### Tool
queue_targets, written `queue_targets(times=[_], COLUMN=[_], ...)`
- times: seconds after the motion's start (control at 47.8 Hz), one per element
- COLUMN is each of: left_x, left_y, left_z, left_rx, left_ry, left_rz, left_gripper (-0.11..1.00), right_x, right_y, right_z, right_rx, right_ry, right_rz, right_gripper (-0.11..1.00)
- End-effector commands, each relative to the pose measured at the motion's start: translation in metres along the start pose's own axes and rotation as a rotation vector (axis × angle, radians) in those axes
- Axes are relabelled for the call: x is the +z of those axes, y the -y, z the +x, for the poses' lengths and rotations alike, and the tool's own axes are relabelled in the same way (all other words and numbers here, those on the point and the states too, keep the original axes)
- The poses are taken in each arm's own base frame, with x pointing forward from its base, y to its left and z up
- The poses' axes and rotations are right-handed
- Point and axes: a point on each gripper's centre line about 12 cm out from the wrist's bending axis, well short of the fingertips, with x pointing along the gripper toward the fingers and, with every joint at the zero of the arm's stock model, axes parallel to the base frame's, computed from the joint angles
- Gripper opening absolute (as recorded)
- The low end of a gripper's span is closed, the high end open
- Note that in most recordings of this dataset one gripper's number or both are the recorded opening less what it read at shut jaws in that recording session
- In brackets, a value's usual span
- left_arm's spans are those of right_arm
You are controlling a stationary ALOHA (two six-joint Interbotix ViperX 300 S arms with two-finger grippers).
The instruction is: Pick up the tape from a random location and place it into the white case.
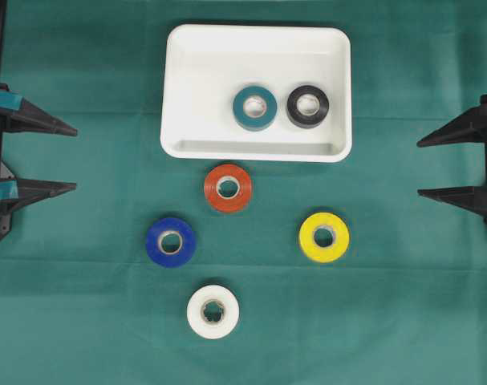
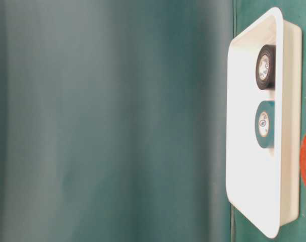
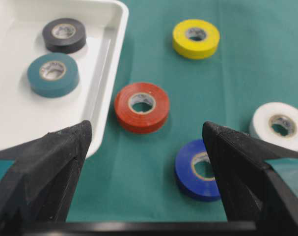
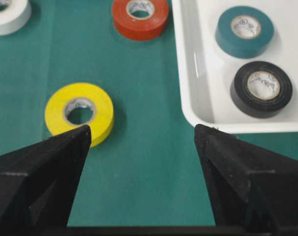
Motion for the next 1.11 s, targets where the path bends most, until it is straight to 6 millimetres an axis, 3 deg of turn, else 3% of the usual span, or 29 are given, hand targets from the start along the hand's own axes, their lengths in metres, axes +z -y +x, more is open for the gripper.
queue_targets(times=[0.0, 0.335, 0.837, 1.088], left_x=[0.003, 0.004, 0.002, 0.002], left_y=[0.000, 0.003, 0.046, 0.054], left_z=[0.001, 0.001, -0.005, -0.007], left_rx=[0.000, -0.014, -0.256, -0.300], left_ry=[0.006, 0.007, 0.001, -0.002], left_rz=[0.000, 0.003, 0.034, 0.034], left_gripper=[0.91, 0.91, 0.91, 0.91], right_x=[0.007, 0.008, 0.011, 0.014], right_y=[-0.002, -0.002, -0.002, -0.003], right_z=[-0.002, -0.002, -0.004, -0.004], right_rx=[0.008, 0.008, 0.010, 0.011], right_ry=[0.028, 0.028, 0.040, 0.046], right_rz=[0.001, 0.003, 0.003, 0.004], right_gripper=[0.80, 0.80, 0.80, 0.80])
